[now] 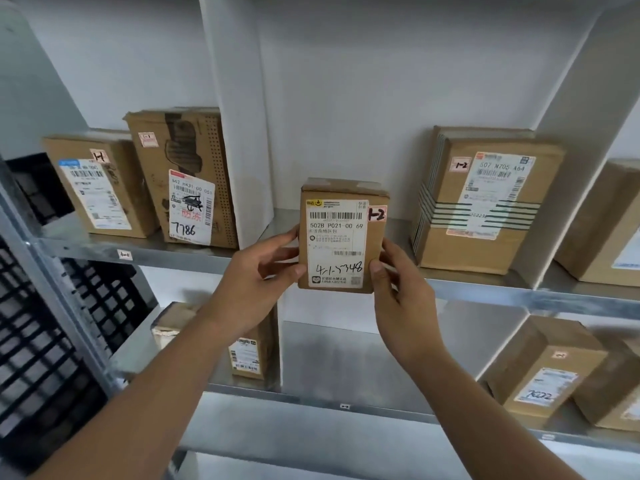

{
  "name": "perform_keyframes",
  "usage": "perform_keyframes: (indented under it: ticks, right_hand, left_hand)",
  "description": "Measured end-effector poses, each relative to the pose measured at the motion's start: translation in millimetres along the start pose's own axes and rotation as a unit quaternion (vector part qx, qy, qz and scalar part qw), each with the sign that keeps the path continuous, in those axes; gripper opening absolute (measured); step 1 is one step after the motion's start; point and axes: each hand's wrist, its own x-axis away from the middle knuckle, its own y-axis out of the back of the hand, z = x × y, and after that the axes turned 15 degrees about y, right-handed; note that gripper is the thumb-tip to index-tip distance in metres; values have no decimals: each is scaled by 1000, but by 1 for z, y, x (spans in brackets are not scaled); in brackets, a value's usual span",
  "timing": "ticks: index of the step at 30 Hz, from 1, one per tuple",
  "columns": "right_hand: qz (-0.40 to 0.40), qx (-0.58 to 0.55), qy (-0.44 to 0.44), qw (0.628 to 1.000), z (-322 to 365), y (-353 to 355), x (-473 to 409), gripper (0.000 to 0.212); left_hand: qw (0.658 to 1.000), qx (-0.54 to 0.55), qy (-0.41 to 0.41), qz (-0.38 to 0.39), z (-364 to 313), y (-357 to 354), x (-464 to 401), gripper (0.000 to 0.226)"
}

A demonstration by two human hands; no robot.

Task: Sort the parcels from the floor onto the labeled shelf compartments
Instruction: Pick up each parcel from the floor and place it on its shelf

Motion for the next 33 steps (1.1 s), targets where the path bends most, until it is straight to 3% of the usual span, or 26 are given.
perform_keyframes:
  ticks: [18,33]
  right_hand:
    - [20,133,-16,991,-26,-18,-48,41]
    - [-6,145,-58,988,-40,-28,-68,39]
  left_hand:
    - [999,-32,-14,-28,-1,-5,-68,51]
    - [1000,-25,-11,-3,-1,-7,-97,46]
